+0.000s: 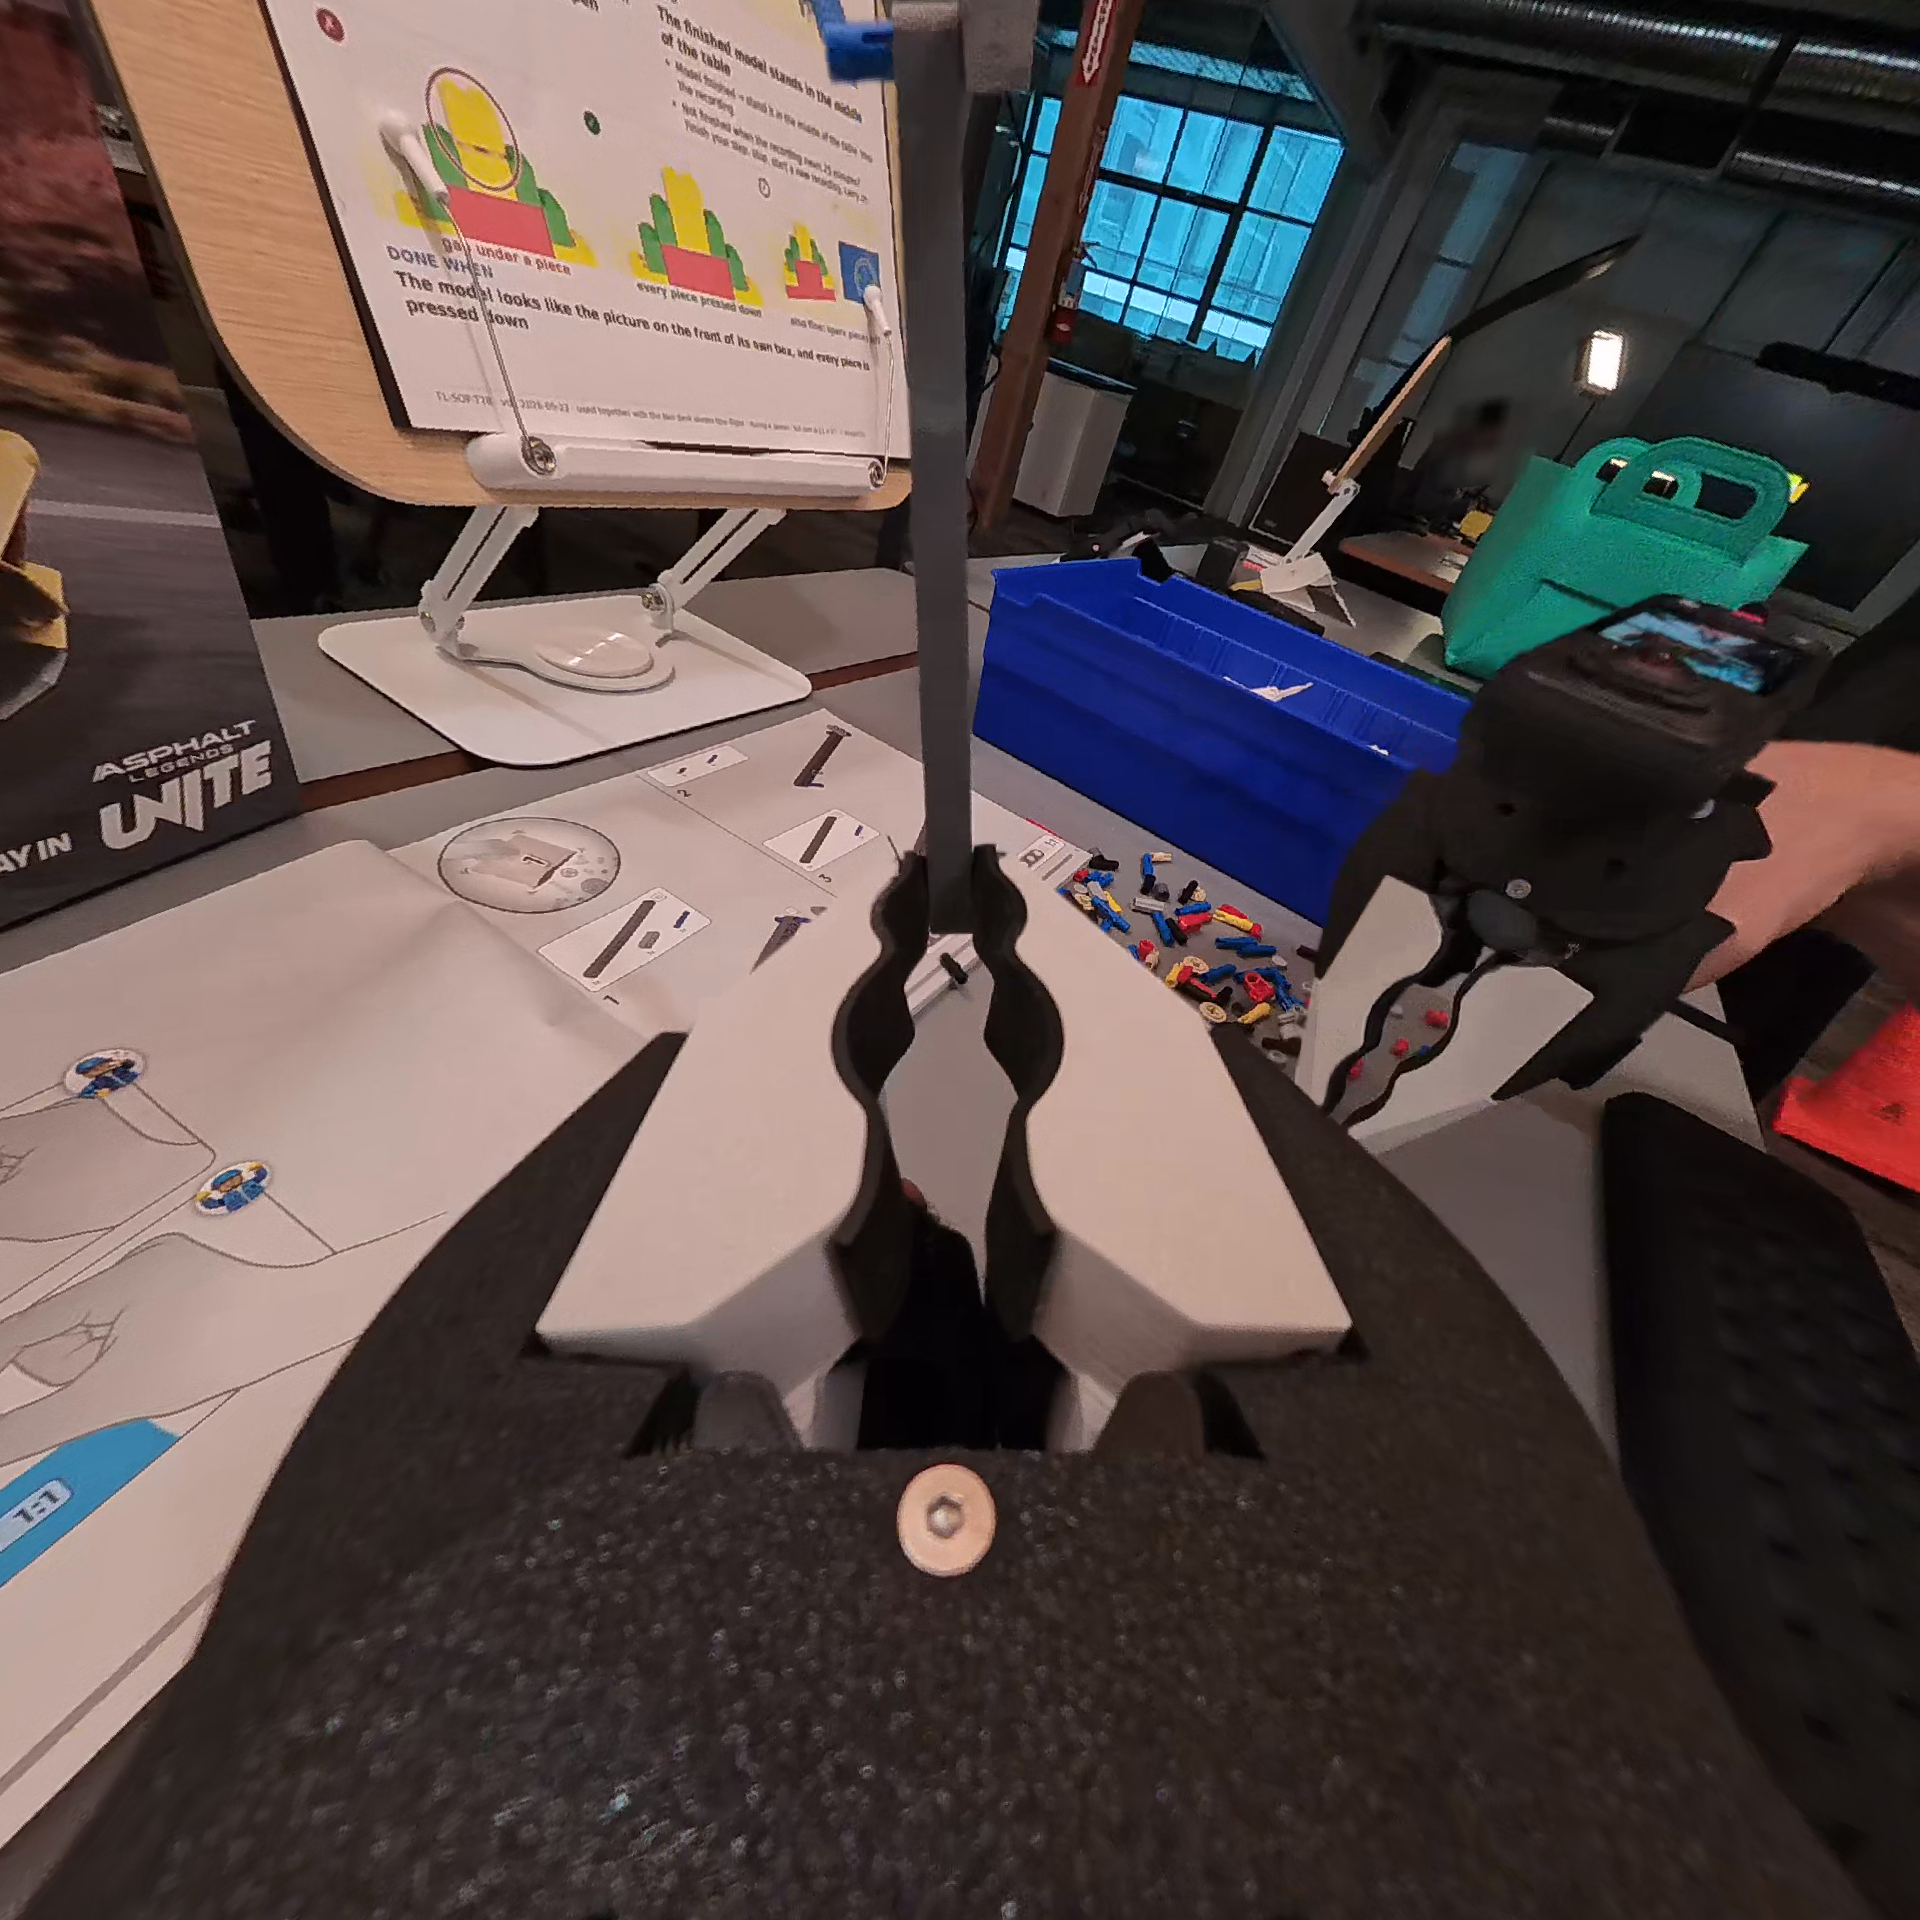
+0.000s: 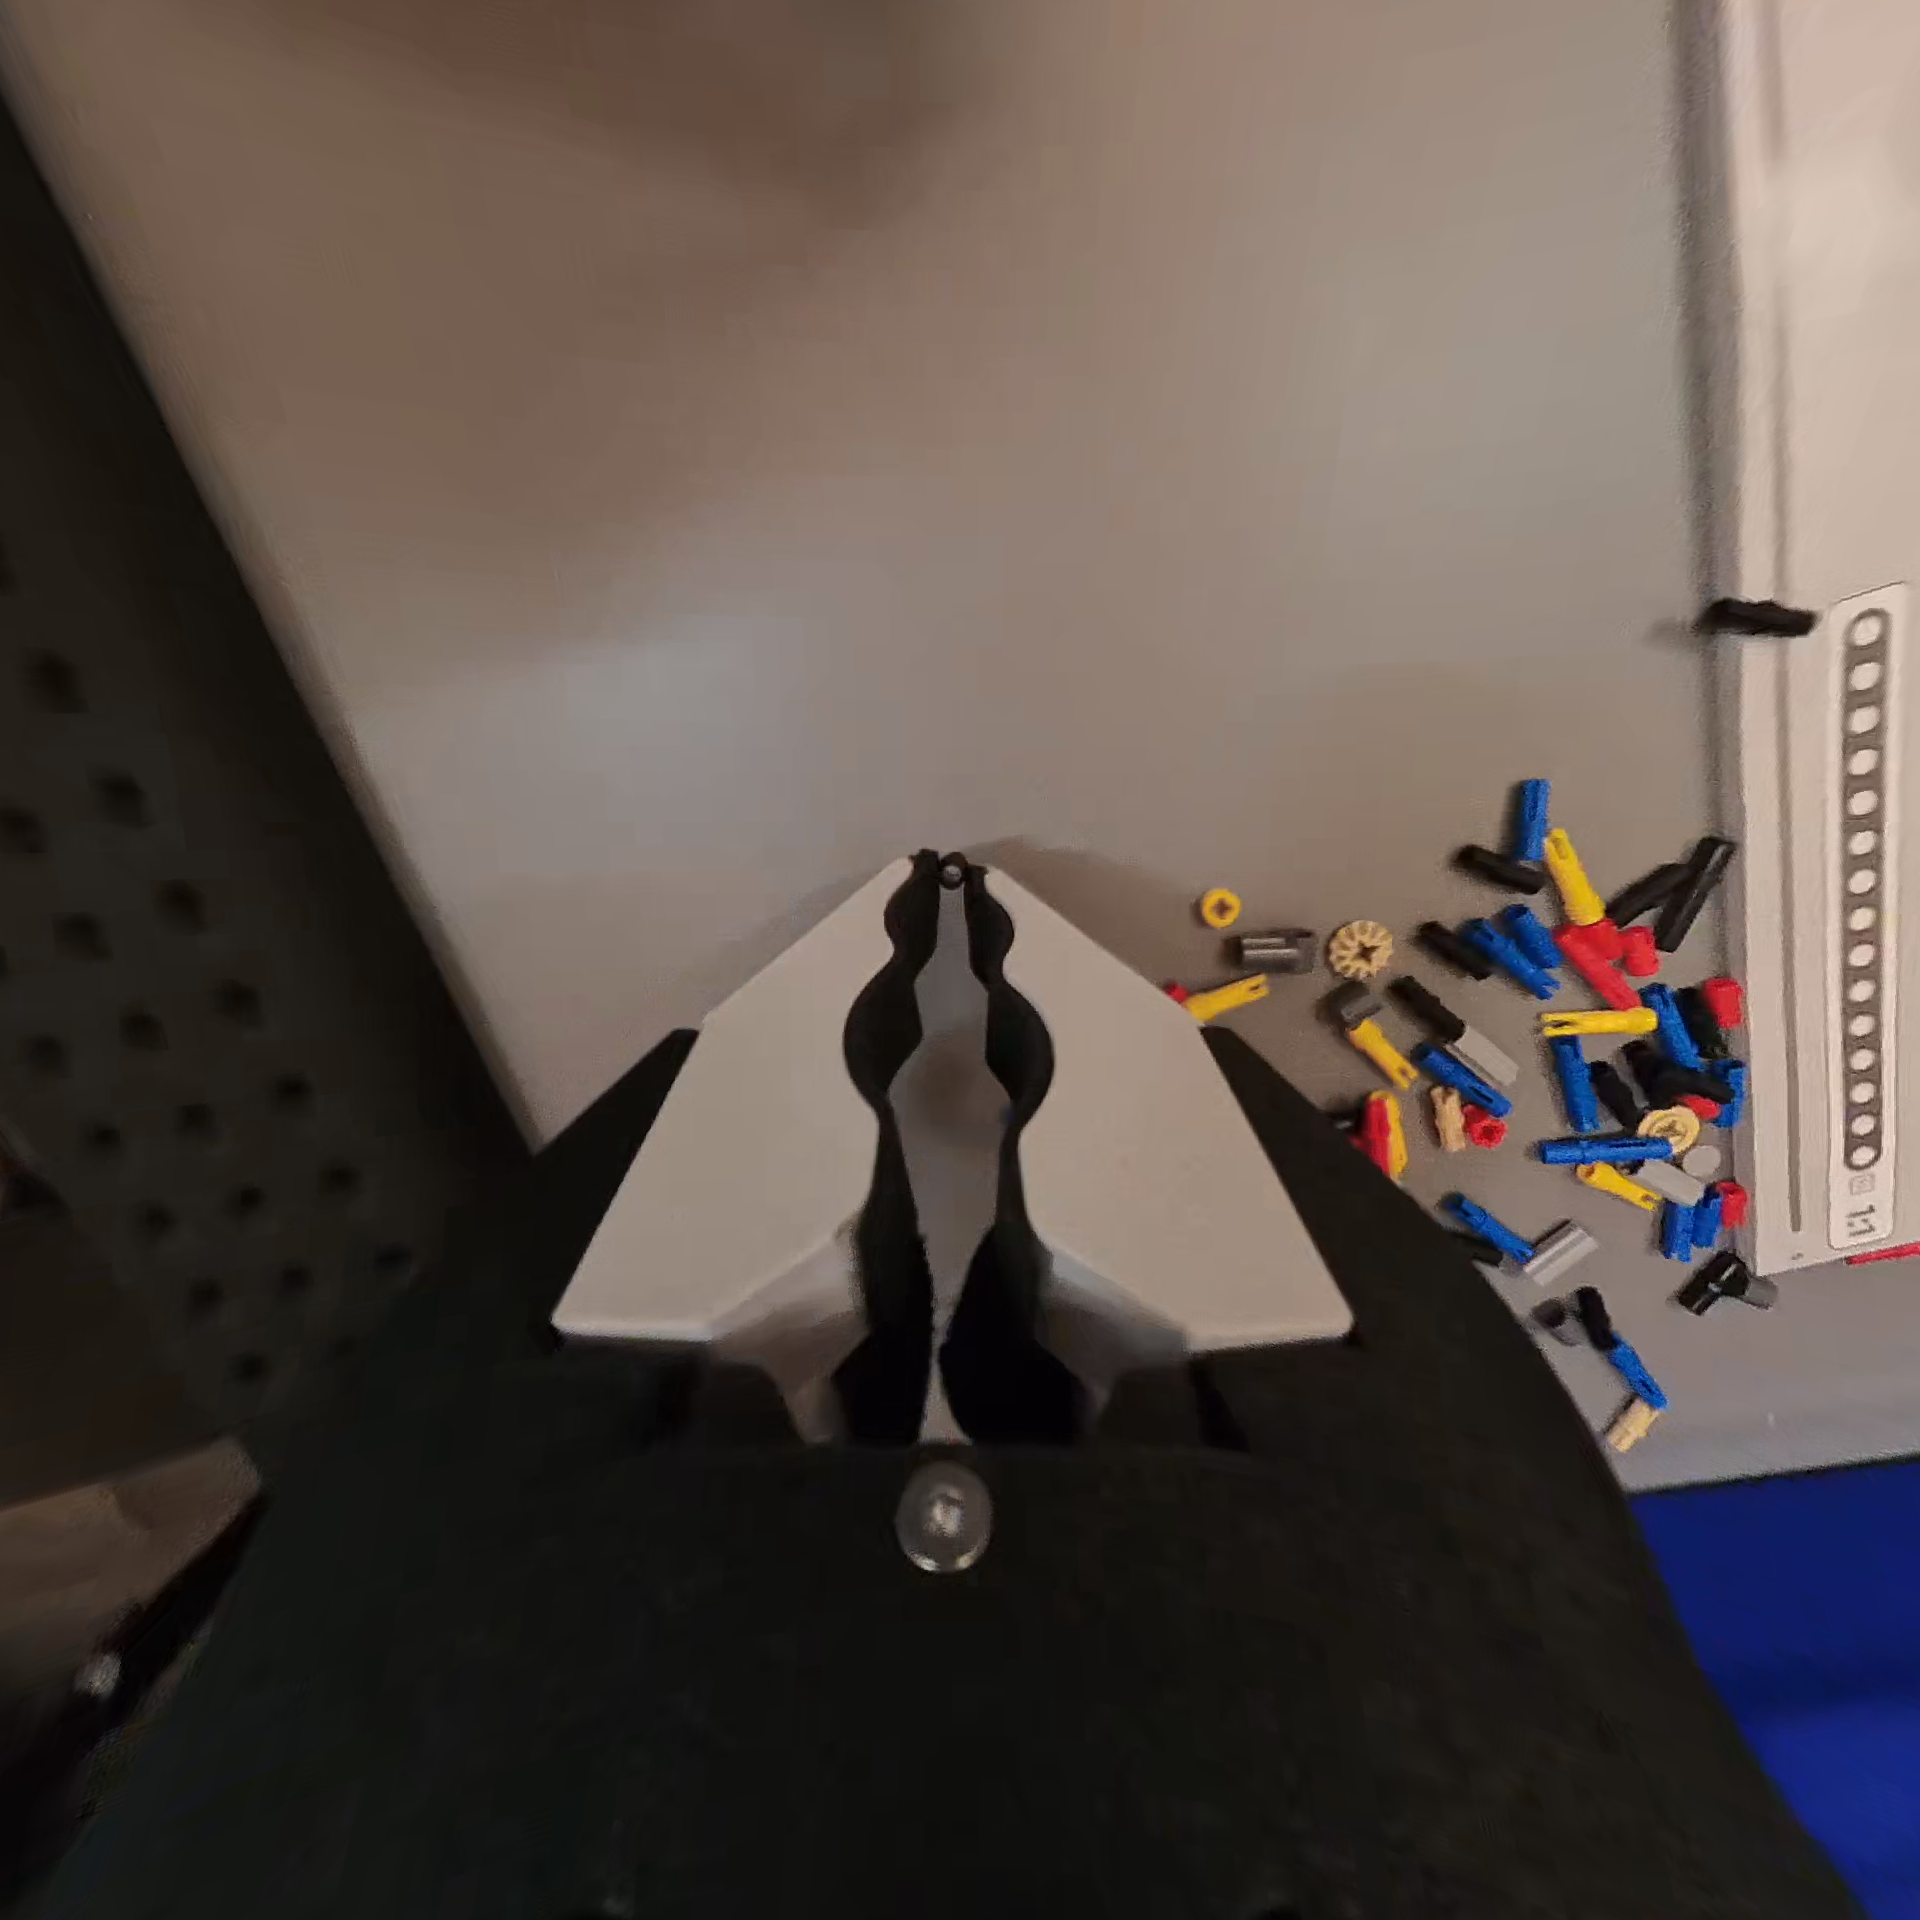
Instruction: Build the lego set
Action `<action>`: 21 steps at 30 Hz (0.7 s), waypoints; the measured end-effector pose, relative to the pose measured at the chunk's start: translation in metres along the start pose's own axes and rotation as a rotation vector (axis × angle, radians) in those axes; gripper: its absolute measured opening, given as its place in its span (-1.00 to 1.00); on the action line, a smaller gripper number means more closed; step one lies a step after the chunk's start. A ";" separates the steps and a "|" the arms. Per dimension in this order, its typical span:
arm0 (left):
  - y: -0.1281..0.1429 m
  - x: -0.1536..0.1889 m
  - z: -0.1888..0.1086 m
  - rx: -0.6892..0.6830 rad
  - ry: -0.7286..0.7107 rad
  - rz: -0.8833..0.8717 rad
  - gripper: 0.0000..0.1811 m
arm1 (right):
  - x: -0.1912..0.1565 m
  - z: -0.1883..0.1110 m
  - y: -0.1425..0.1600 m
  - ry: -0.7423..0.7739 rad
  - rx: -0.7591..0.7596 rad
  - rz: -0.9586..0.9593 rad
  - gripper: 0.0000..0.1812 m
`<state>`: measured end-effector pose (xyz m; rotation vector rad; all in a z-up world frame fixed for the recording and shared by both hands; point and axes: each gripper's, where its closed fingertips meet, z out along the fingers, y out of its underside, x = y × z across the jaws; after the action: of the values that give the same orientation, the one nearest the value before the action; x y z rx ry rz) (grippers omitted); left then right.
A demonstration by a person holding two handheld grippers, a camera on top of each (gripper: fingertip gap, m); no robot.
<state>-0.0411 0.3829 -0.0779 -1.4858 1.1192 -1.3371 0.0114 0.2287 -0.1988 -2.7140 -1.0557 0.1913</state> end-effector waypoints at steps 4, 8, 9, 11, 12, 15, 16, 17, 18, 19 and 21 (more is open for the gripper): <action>0.007 0.002 0.003 -0.033 -0.001 0.022 -0.93 | -0.001 0.004 0.011 0.004 -0.084 -0.054 -0.95; 0.009 0.005 0.005 -0.044 0.003 0.039 -0.93 | -0.002 0.009 0.014 0.006 -0.083 -0.075 -0.95; 0.010 0.006 0.005 -0.046 0.003 0.043 -0.93 | -0.003 0.009 0.014 0.010 -0.080 -0.084 -0.95; 0.009 0.006 0.005 -0.042 0.001 0.047 -0.93 | -0.002 0.010 0.016 0.036 -0.093 -0.103 -0.95; 0.009 0.006 0.005 -0.042 0.002 0.047 -0.93 | -0.002 0.009 0.016 0.041 -0.095 -0.110 -0.95; 0.009 0.006 0.005 -0.039 0.002 0.047 -0.93 | -0.003 0.010 0.015 0.047 -0.090 -0.117 -0.95; 0.009 0.006 0.005 -0.040 0.001 0.048 -0.93 | -0.003 0.010 0.015 0.045 -0.089 -0.115 -0.95; 0.009 0.005 0.005 -0.041 0.000 0.049 -0.93 | -0.003 0.010 0.016 0.043 -0.089 -0.112 -0.94; 0.009 0.005 0.005 -0.039 -0.001 0.050 -0.93 | -0.003 0.010 0.015 0.042 -0.085 -0.108 -0.92; 0.009 0.005 0.005 -0.040 -0.001 0.050 -0.93 | -0.004 0.011 0.016 0.035 -0.087 -0.104 -0.91; 0.009 0.004 0.005 -0.040 -0.003 0.049 -0.93 | -0.004 0.012 0.017 0.035 -0.093 -0.107 -0.89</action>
<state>-0.0364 0.3767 -0.0860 -1.4791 1.1795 -1.2854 0.0176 0.2156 -0.2142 -2.7223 -1.2245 0.0781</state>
